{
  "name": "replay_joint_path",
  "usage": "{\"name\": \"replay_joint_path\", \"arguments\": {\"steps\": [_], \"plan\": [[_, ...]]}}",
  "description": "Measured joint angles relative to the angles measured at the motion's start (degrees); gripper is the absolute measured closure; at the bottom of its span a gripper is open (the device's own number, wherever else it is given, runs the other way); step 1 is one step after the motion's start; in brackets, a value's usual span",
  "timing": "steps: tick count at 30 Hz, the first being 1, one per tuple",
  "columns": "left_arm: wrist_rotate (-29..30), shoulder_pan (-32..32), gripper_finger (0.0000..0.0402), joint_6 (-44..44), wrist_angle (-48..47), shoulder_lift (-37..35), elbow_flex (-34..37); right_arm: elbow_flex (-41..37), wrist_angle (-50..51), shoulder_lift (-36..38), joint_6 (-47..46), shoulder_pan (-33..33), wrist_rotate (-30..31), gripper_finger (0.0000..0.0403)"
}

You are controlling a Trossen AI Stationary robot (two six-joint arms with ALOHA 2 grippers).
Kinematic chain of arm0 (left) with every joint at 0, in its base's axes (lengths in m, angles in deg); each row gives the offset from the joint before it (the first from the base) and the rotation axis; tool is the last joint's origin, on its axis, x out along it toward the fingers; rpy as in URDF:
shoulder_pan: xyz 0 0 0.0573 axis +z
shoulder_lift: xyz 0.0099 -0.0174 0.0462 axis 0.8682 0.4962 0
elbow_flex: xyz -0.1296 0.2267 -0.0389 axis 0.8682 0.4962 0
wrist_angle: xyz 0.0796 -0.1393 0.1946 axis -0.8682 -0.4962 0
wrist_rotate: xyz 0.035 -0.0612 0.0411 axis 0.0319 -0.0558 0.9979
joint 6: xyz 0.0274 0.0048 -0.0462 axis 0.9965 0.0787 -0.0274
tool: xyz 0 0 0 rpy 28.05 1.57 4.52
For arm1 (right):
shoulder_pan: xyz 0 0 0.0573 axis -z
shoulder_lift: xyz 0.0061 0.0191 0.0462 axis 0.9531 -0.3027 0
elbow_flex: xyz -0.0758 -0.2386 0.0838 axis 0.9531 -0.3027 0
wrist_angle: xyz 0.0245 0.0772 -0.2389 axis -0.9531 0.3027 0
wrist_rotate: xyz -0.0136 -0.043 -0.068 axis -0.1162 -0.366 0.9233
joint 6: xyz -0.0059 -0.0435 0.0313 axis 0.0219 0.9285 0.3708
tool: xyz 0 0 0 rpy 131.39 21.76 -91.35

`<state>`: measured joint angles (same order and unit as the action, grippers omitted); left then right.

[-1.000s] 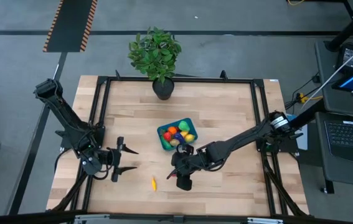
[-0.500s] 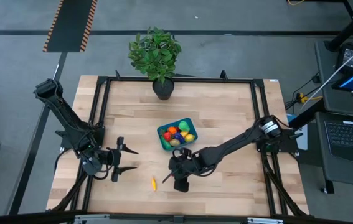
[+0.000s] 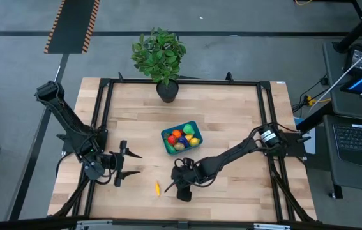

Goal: Pick and placing Produce into tupperware
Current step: Put the red raspberry into the blue bin

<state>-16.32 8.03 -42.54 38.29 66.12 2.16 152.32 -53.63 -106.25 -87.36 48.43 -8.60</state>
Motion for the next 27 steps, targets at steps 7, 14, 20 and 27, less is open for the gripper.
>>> {"name": "replay_joint_path", "arguments": {"steps": [7,14,20,27], "plan": [[-0.02,0.02,0.0130,-0.05,0.00,0.00,0.00,0.13,-0.29,-1.22,0.13,0.00,0.39,0.0196],[-0.02,0.01,0.0130,-0.05,0.00,0.00,0.00,0.13,0.01,-1.31,0.43,0.02,0.34,0.0211],[-0.02,0.02,0.0130,-0.05,0.00,0.00,0.00,0.13,0.28,-1.35,0.17,0.04,0.30,0.0246],[-0.02,0.02,0.0130,-0.05,0.00,0.00,0.00,0.13,0.25,-1.38,-0.85,0.15,0.08,0.0279]]}}
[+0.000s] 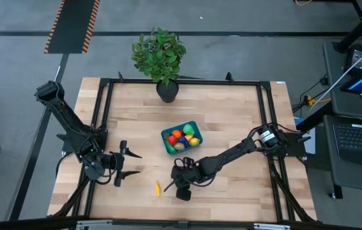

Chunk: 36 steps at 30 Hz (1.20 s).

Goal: Pick and placing Produce into tupperware
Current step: Put the red raspberry into the blue bin

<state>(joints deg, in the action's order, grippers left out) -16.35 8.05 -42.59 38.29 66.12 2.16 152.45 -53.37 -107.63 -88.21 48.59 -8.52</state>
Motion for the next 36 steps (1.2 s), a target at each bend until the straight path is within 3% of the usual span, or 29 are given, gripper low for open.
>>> {"name": "replay_joint_path", "arguments": {"steps": [11,23,36], "plan": [[0.00,-0.02,0.0130,0.00,0.00,0.00,0.00,1.71,3.42,0.97,1.99,0.08,-2.15,0.0287],[0.00,0.04,0.0130,0.22,-0.42,0.00,0.00,3.17,8.01,7.54,1.52,2.32,-2.10,0.0289],[0.04,0.06,0.0130,0.02,-0.50,0.00,0.00,4.26,13.51,12.54,9.76,3.66,-1.58,0.0289]]}}
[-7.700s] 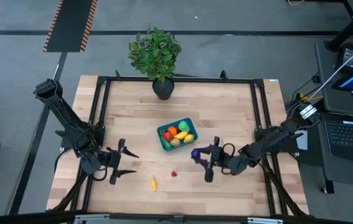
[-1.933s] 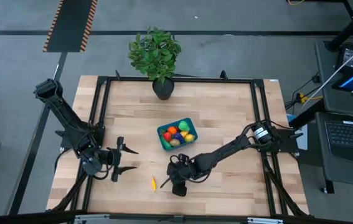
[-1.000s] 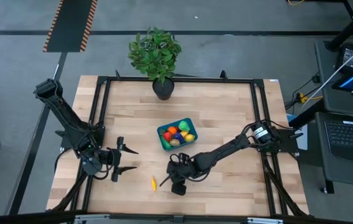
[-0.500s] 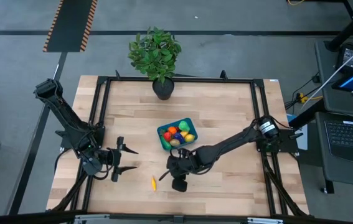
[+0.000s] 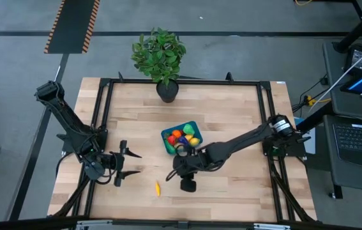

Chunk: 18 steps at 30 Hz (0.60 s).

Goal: Pick and placing Produce into tupperware
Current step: Put the red raspberry into the blue bin

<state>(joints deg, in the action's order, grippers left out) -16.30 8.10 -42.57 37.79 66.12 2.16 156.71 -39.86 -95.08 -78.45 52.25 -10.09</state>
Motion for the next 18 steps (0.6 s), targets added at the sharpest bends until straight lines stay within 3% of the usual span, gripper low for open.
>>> {"name": "replay_joint_path", "arguments": {"steps": [8,13,18], "plan": [[0.14,0.02,0.0130,0.00,0.02,0.00,0.00,0.09,10.43,6.61,0.34,0.14,8.80,0.0289],[0.18,0.03,0.0130,-0.02,0.04,0.00,0.00,-4.33,8.78,9.69,1.40,0.03,10.61,0.0289],[0.20,0.04,0.0130,-0.02,0.04,0.00,0.00,-14.02,2.51,12.64,-1.22,0.03,11.11,0.0289]]}}
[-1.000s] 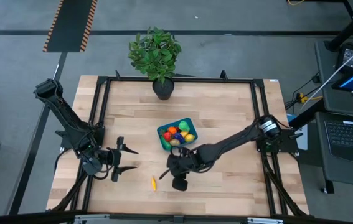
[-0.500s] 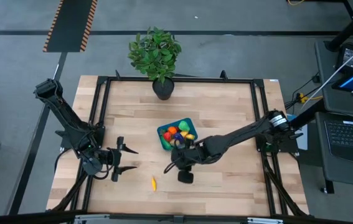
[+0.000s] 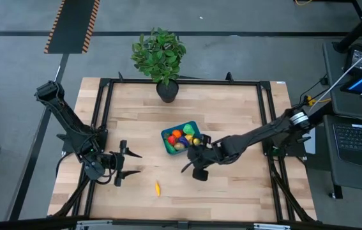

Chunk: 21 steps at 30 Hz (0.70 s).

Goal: Pick and placing Produce into tupperware
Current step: Put the red raspberry into the blue bin

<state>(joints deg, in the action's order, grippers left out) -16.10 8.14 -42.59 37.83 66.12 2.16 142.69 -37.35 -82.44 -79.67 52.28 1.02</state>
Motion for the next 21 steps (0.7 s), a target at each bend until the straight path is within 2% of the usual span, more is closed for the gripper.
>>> {"name": "replay_joint_path", "arguments": {"steps": [5,13,21], "plan": [[0.04,0.10,0.0130,0.00,0.00,0.00,0.00,-11.67,-13.07,5.48,-1.06,0.00,-0.02,0.0289],[0.08,1.93,0.0130,0.00,0.04,0.00,0.00,-29.98,-40.76,16.44,2.19,0.00,-0.09,0.0289],[0.04,4.24,0.0130,0.00,0.11,0.00,0.00,-42.38,-62.85,19.37,7.62,0.00,-0.24,0.0290]]}}
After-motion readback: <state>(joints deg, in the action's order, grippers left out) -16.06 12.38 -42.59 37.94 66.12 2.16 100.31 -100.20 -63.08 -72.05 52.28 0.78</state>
